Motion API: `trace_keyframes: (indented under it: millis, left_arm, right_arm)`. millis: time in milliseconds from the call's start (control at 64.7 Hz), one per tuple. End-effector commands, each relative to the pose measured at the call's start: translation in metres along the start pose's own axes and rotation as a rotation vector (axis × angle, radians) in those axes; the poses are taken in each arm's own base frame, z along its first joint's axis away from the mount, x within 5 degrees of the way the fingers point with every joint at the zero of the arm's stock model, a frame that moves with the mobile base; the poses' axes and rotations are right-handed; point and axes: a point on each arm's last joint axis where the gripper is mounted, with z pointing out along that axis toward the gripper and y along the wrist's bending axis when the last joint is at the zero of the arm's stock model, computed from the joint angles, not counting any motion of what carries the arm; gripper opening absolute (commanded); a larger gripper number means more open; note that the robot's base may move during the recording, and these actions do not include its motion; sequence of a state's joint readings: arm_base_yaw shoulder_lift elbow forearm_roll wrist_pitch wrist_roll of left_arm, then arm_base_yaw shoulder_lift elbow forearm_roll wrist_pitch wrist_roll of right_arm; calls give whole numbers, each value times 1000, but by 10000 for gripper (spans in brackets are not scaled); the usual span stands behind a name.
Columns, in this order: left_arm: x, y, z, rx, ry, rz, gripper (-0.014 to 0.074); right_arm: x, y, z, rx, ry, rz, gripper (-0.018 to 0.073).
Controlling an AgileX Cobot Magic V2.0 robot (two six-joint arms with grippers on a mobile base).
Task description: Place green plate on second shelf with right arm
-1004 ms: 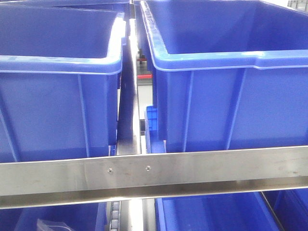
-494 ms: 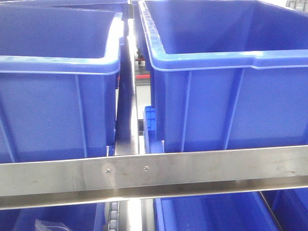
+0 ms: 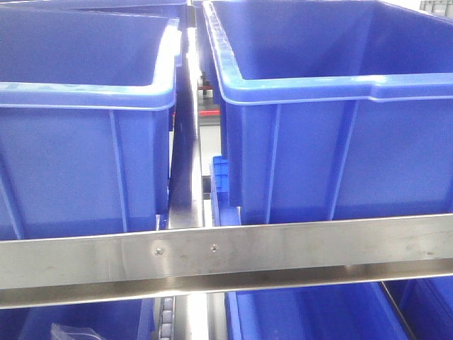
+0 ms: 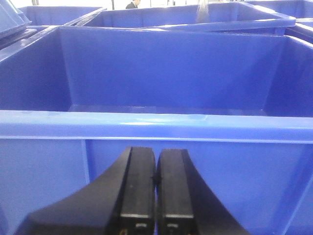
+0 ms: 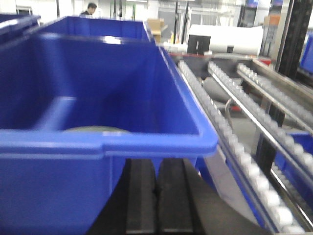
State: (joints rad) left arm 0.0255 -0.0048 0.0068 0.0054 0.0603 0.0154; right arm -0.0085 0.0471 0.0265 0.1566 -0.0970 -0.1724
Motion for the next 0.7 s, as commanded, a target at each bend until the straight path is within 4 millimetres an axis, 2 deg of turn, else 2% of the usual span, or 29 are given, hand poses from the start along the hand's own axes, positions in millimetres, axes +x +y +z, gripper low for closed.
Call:
trace_keyframes:
  millis: [0,355,680]
  left_arm:
    - [6,0,0,1,-59,-1,130]
    - [6,0,0,1,-59,-1,130]
    - [6,0,0,1,-59,-1,130]
  right_arm:
    - [-12,-1,0,18,-85,-12,48]
    - [-7,0,1,5,-24,-17,48]
    - [-8,0,1,-4,-38,12,48]
